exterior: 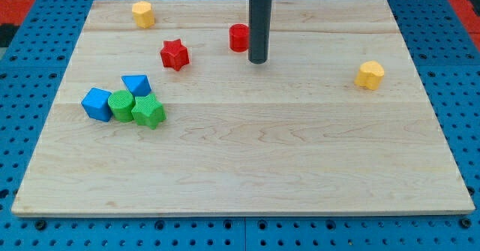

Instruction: Slide the red circle to the top center of the board

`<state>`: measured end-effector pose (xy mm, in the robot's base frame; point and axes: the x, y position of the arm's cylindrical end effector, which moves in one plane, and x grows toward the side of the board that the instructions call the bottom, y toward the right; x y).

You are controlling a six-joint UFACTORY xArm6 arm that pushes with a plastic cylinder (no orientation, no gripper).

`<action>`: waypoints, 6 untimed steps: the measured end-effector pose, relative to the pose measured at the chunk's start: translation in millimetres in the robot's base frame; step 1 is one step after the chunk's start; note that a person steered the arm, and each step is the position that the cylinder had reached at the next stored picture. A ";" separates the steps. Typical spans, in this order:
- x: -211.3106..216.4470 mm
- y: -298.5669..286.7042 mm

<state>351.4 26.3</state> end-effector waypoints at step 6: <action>-94.6 -51.4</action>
<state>256.8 -25.1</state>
